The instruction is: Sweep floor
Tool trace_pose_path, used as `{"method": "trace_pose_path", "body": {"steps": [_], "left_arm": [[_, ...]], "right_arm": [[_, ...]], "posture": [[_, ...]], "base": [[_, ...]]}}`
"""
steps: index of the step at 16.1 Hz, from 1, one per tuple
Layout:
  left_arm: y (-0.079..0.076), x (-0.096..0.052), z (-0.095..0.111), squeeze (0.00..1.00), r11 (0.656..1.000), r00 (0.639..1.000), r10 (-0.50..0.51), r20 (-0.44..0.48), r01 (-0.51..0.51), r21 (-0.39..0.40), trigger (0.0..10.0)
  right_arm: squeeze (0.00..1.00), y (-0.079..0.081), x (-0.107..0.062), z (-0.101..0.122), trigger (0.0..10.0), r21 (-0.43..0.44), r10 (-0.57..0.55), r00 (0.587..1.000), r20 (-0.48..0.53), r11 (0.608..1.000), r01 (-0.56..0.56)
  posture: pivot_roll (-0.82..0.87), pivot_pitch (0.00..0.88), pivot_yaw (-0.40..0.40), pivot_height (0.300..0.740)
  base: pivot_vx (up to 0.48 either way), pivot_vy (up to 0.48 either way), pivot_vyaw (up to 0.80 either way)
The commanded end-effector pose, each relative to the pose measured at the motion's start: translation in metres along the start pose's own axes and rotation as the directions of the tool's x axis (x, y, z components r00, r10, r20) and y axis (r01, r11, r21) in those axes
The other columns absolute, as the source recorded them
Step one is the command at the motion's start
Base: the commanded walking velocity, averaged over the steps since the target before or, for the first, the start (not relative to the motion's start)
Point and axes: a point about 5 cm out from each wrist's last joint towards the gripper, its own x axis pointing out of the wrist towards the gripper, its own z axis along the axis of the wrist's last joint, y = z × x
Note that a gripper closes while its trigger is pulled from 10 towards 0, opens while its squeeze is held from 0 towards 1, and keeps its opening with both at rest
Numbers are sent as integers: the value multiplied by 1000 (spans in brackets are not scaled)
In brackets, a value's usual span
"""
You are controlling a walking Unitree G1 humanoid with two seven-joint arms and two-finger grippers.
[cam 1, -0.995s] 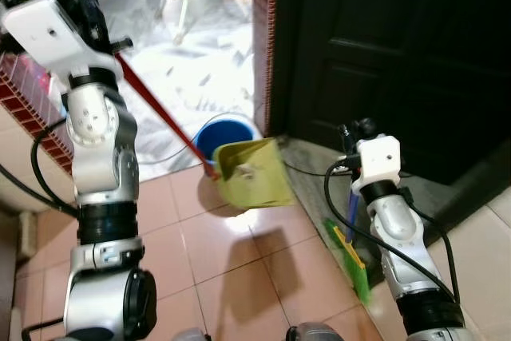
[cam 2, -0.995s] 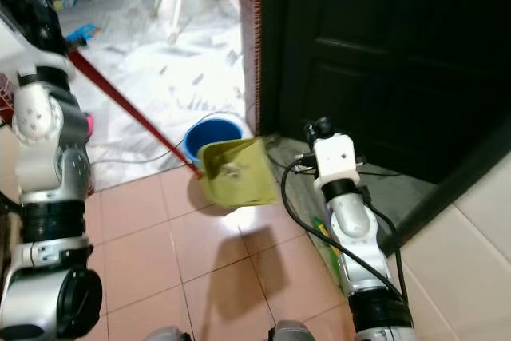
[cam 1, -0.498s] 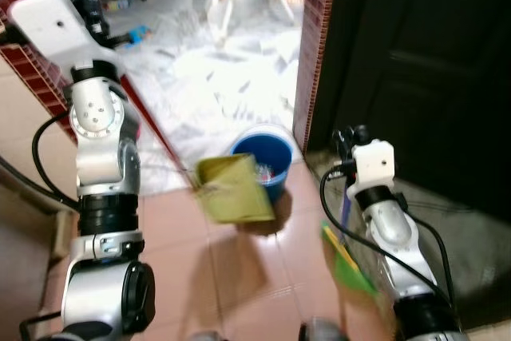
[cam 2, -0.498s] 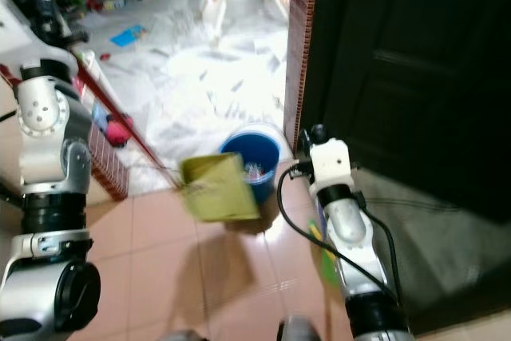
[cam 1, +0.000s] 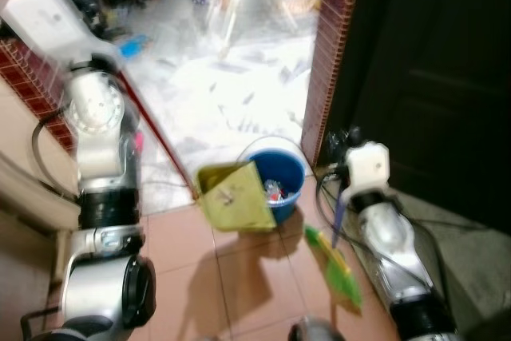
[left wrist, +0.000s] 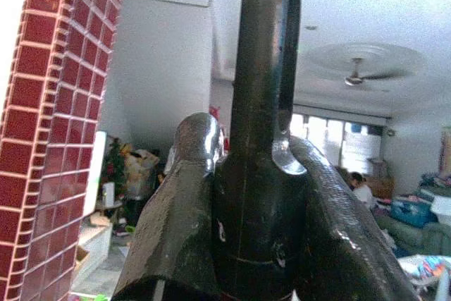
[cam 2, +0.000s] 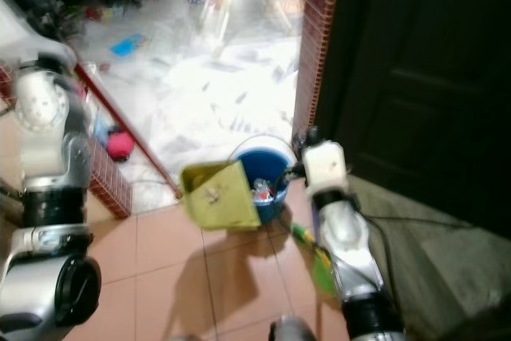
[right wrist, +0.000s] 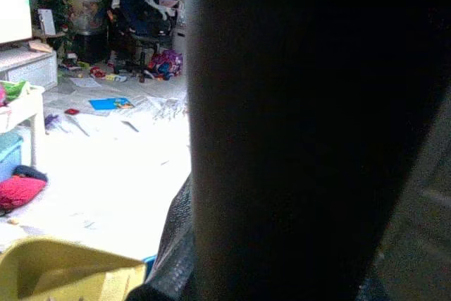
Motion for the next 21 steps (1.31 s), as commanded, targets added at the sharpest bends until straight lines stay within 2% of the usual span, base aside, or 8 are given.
{"method": "trace_pose_path", "body": {"steps": [1, 3, 12, 15, 18, 19, 20, 21], "left_arm": [[8, 6, 17, 0, 999, 996, 45, 80, -42, -32, 10000], [7, 6, 16, 0, 998, 996, 48, 78, -45, -32, 10000], [1, 1, 13, 0, 999, 997, 33, 70, -30, -31, 10000], [-3, 0, 13, 0, 1000, 997, 4, 79, -2, -15, 10000], [-14, -5, 11, 0, 999, 995, -54, 79, 54, -2, 10000], [-29, -16, 7, 0, 989, 985, -147, 91, 144, 40, 10000], [-43, -29, 0, 0, 976, 973, -219, 69, 218, 20, 10000], [-48, -35, -4, 0, 969, 968, -246, 49, 246, 0, 10000]], "right_arm": [[0, 3, 8, 14, 10000, -18, 14, 998, 67, 1000, -13], [0, 5, 7, 16, 10000, 9, 19, 997, 78, 1000, -19], [0, 7, 5, 17, 10000, 7, 31, 997, 74, 999, -32], [0, 7, 6, 17, 10000, 5, 34, 997, 72, 999, -34], [0, 9, 5, 16, 10000, 2, 36, 997, 68, 999, -36], [0, 9, 6, 16, 10000, 3, 34, 997, 69, 999, -34], [0, 8, 7, 17, 10000, 5, 23, 997, 73, 1000, -23], [0, 8, 8, 17, 10000, 4, 21, 997, 74, 1000, -22]], "posture": [[-81, 0, 68, 740], [-81, 0, 68, 740], [-87, 0, 66, 740], [-85, 0, 64, 740], [-82, 0, 64, 740], [-80, 0, 63, 740], [-79, 0, 64, 740], [-80, 0, 65, 740]], "base": [[480, 0, 0], [480, 0, 0], [475, 0, 0], [0, 0, 0], [0, 0, 0], [0, 0, 0], [0, 0, 0], [0, 0, 0]]}}
